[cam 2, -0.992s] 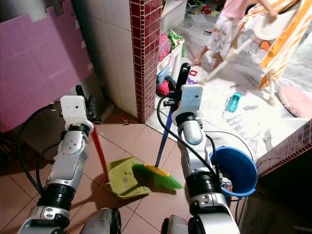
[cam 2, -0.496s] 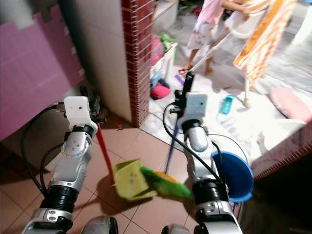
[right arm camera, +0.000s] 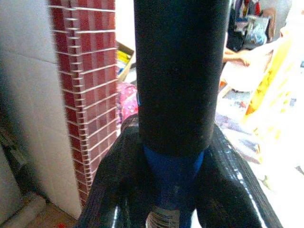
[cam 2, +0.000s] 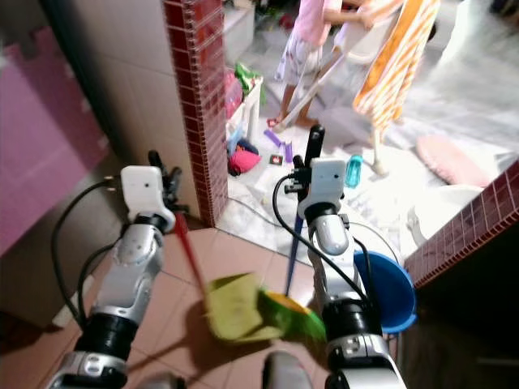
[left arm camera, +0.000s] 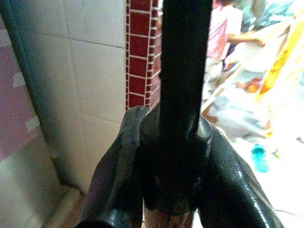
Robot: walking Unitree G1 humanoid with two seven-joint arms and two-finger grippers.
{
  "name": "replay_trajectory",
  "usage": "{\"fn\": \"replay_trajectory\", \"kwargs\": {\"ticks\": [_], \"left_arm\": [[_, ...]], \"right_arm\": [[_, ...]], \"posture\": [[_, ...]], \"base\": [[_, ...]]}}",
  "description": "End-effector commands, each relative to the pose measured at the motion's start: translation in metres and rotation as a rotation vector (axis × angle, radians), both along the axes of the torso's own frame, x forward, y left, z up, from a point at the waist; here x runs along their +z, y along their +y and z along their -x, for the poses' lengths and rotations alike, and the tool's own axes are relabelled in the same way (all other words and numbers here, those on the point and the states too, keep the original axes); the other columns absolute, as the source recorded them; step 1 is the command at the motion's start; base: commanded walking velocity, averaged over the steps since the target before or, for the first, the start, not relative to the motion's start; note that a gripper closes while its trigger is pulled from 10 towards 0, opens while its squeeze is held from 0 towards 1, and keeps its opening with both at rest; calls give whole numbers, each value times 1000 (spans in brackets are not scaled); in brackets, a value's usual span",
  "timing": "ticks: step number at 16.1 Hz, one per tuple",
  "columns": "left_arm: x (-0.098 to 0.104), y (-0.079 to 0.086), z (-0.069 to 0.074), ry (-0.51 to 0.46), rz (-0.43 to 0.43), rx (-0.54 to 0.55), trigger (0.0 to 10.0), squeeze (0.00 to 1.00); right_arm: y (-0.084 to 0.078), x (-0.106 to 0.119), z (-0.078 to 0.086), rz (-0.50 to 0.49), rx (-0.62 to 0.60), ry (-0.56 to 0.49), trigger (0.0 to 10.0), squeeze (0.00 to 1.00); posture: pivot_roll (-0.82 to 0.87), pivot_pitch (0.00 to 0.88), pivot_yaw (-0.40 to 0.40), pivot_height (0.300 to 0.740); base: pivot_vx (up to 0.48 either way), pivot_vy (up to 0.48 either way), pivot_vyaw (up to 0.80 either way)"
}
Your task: Sweep floor
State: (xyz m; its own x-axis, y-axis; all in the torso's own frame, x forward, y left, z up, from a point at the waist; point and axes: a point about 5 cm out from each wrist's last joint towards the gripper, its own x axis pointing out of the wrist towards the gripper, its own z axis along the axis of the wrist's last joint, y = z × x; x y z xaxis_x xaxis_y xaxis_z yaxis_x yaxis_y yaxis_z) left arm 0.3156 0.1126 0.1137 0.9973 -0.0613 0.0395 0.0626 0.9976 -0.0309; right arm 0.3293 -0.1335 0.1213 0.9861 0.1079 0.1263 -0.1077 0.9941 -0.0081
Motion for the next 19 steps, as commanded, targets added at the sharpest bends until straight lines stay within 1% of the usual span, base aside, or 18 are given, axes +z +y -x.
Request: {"fn": "replay_trajectory", "kwargs": {"ticks": [1, 3, 8, 14, 19], "left_arm": [[11, 6, -1, -47, -14, 8, 10000, 0], [8, 3, 1, -25, -4, -1, 10000, 0], [9, -1, 1, -23, 1, -28, 10000, 0], [7, -11, 3, 2, 1, -93, 10000, 0], [7, -13, 4, 5, 2, -116, 10000, 0]], "right_arm": [[10, 6, -3, -25, 25, -16, 10000, 0], [9, 4, -3, -23, 21, -10, 10000, 0], [9, 3, -4, -10, 10, 0, 10000, 0], [7, 1, -4, -5, 4, 5, 10000, 0], [8, 0, -4, -2, 3, 10, 10000, 0]], "posture": [[-76, 45, -42, 740], [-76, 45, -42, 740], [-78, 50, -43, 740], [-78, 50, -43, 740], [-78, 50, -43, 740]], "base": [[0, 480, 0], [0, 480, 0], [0, 480, 0], [0, 480, -596], [0, 480, 0]]}}
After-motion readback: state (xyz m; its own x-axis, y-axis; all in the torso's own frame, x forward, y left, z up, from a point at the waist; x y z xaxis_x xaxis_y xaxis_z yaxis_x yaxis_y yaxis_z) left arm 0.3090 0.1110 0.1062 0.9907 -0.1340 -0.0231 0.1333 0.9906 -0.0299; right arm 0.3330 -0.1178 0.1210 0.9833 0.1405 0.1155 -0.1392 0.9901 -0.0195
